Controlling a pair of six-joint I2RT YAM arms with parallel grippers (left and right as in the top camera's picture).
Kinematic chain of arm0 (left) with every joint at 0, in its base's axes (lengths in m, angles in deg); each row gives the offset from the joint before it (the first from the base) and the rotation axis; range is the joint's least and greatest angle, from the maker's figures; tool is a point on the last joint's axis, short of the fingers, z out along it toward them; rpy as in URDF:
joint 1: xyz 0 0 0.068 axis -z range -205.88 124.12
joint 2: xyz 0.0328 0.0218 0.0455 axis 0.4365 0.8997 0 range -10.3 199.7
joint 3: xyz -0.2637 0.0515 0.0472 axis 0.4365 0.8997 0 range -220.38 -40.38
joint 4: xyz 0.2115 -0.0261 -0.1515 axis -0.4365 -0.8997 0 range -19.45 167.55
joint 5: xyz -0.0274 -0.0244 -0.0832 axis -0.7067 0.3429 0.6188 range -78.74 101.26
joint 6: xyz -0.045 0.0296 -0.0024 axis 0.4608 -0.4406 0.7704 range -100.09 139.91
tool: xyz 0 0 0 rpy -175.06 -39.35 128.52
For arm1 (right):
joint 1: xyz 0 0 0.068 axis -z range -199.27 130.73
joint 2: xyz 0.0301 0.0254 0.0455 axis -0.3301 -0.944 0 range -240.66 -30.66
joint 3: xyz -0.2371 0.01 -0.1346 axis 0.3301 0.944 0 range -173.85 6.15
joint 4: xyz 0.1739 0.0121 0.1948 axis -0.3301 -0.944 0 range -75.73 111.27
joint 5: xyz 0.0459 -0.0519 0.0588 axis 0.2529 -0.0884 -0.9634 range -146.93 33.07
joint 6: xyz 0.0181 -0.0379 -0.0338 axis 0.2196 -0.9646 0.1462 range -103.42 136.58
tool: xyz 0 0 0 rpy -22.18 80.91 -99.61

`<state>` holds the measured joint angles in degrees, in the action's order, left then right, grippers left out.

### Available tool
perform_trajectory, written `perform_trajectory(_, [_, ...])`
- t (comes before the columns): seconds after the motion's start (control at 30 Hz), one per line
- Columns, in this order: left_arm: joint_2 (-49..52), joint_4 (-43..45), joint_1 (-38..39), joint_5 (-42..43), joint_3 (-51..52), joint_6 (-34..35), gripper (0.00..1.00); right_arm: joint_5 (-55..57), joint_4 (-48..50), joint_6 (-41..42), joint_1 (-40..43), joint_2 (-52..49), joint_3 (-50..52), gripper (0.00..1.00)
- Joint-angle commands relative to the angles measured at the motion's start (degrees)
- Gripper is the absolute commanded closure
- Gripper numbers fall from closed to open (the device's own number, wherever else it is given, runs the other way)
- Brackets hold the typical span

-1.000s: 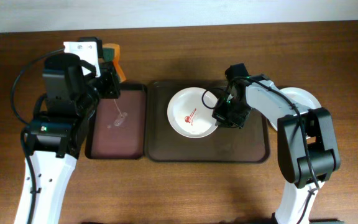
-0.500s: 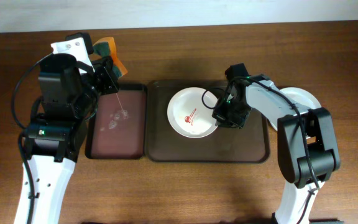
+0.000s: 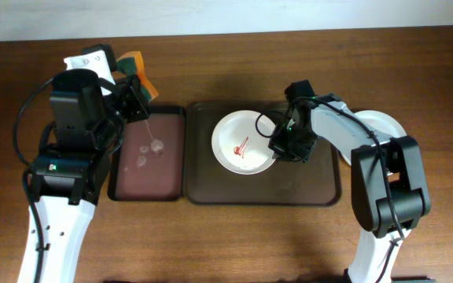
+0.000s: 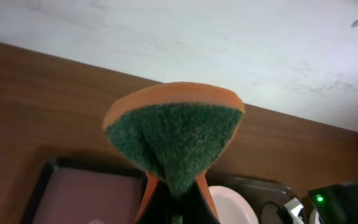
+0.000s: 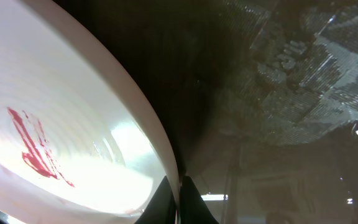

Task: Clean dirty plates on tray and stack at the side
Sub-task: 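Scrub the red-stained plate with the sponge in the left gripper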

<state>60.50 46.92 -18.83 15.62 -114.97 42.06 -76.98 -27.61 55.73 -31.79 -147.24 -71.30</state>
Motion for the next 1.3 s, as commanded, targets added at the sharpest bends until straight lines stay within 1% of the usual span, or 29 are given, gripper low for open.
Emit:
perform_trajectory(0.0, [0.24, -0.52, -0.09, -1.31, -1.09, 0.57, 1.00, 1.03, -0.35, 0.09, 0.04, -0.37, 0.68, 0.96])
perform_trajectory(0.1, [2.01, -2.38, -0.09, -3.34, -1.09, 0.57, 1.00, 1.01, -0.37, 0.09, 0.04, -0.37, 0.68, 0.96])
perform_trajectory(0.2, [6.08, -5.99, -0.09, -3.76, -1.09, 0.55, 1.00, 1.01, -0.37, 0.09, 0.04, -0.37, 0.68, 0.96])
perform_trajectory(0.4, [17.51, -11.78, -0.07, -3.74, -1.09, 0.55, 1.00, 1.01, -0.39, 0.09, 0.04, -0.37, 0.68, 0.96])
perform_trajectory(0.63, [30.58, -16.00, -0.09, -3.76, -1.09, 0.52, 1.00, 1.01, -0.39, 0.09, 0.04, -0.37, 0.68, 0.96])
perform_trajectory(0.83, [31.74, -16.57, -0.07, -3.72, -1.09, 0.52, 1.00, 1.01, -0.39, 0.07, 0.04, -0.37, 0.68, 0.96])
perform_trajectory(0.87, [31.71, -16.06, -0.04, -3.15, -1.11, -1.03, 1.00, 0.96, -0.46, -0.57, 0.04, -0.37, 0.68, 0.96])
perform_trajectory(0.93, [31.67, -13.75, 0.81, 4.20, -1.64, -13.14, 1.00, 1.22, -0.44, -5.55, -0.96, -0.37, 0.68, 0.96])
perform_trajectory(0.97, [31.67, -13.18, 1.97, 7.54, -2.23, -17.29, 1.00, 1.22, -0.42, -7.43, -1.88, -0.37, 0.68, 0.96])
perform_trajectory(1.0, [31.67, -12.39, 3.43, 10.12, -2.29, -18.21, 1.00, 1.27, -0.42, -9.05, -3.06, -0.37, 0.68, 0.96])
perform_trajectory(1.07, [32.00, -10.34, 7.08, 13.20, -2.29, -17.97, 1.00, 2.29, -0.44, -9.11, -5.29, -0.37, 0.68, 0.96])
perform_trajectory(1.1, [32.30, -9.70, 8.85, 13.55, -2.29, -16.68, 1.00, 2.29, -0.46, -8.90, -6.14, -0.37, 0.68, 0.96])
perform_trajectory(1.13, [32.98, -9.25, 11.34, 13.51, -2.29, -14.69, 1.00, 2.27, -0.44, -8.90, -6.71, -0.37, 0.68, 0.96])
perform_trajectory(1.17, [34.14, -8.81, 13.88, 13.49, -2.27, -11.13, 1.00, 2.27, -0.46, -8.90, -7.06, -0.37, 0.68, 0.96])
perform_trajectory(1.27, [36.35, -7.21, 16.61, 13.94, -2.27, -3.41, 1.00, 2.29, -0.83, -8.92, -7.04, -0.37, 0.68, 0.96])
